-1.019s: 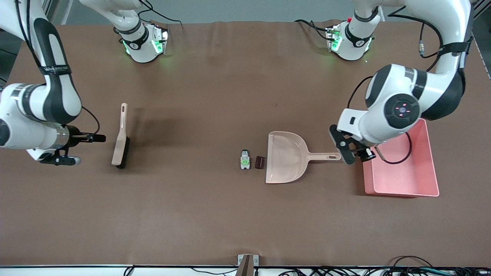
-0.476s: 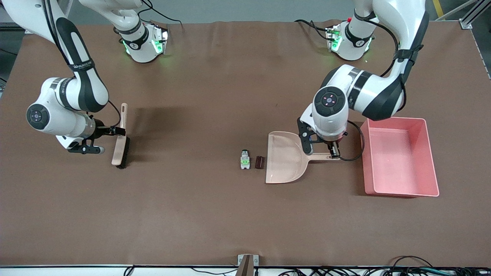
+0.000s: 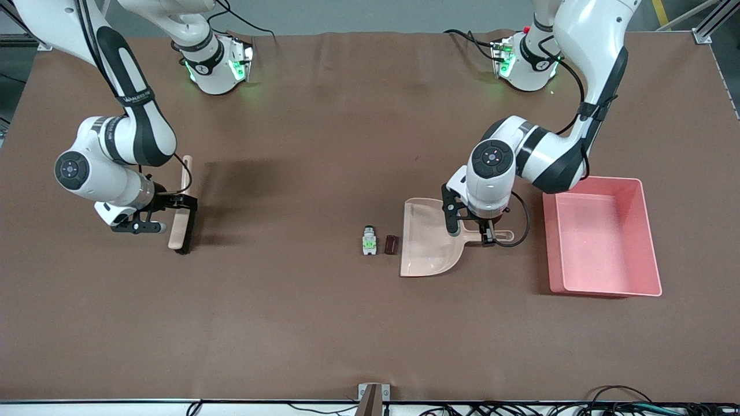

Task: Clean e-waste and dump in bin
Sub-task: 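Grasp the dustpan with the left gripper while the right gripper grasps the brush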

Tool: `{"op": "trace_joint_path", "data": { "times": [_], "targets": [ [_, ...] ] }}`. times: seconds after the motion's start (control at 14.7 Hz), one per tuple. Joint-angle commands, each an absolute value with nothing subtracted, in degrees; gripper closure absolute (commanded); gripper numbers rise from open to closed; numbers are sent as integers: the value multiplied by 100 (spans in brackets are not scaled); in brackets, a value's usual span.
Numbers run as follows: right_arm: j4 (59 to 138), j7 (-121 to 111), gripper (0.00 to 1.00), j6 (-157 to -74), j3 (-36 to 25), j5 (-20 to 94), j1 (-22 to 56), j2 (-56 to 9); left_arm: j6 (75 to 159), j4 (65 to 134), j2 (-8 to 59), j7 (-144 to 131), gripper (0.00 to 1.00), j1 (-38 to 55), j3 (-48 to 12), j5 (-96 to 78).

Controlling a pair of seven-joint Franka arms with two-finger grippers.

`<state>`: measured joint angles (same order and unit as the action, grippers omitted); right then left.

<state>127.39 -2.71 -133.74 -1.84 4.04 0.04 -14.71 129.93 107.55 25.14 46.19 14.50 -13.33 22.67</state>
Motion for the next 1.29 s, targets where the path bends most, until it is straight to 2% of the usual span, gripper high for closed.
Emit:
{"op": "trace_joint_path", "data": {
  "times": [0.0, 0.27, 0.61, 1.02, 1.22],
  "targets": [
    [12858, -316, 0, -13597, -202, 475, -9, -1617, 13411, 10995, 2408, 4676, 32, 1389, -1362, 2391],
    [13033, -325, 3, -13938, -202, 466, -26, -1705, 13561, 10986, 2610, 4903, 32, 1319, -1362, 2522],
    [13061, -334, 20, -14010, -211, 413, -26, -1767, 13763, 10916, 2786, 5089, 32, 1292, -1362, 2514],
    [13017, -369, 46, -13957, -211, 404, -44, -1758, 13895, 10898, 2944, 5115, 32, 1318, -1362, 2531],
    [12990, -456, 54, -13940, -220, 396, -79, -1749, 13930, 10890, 3006, 5106, 41, 1345, -1362, 2847]
  ]
}}
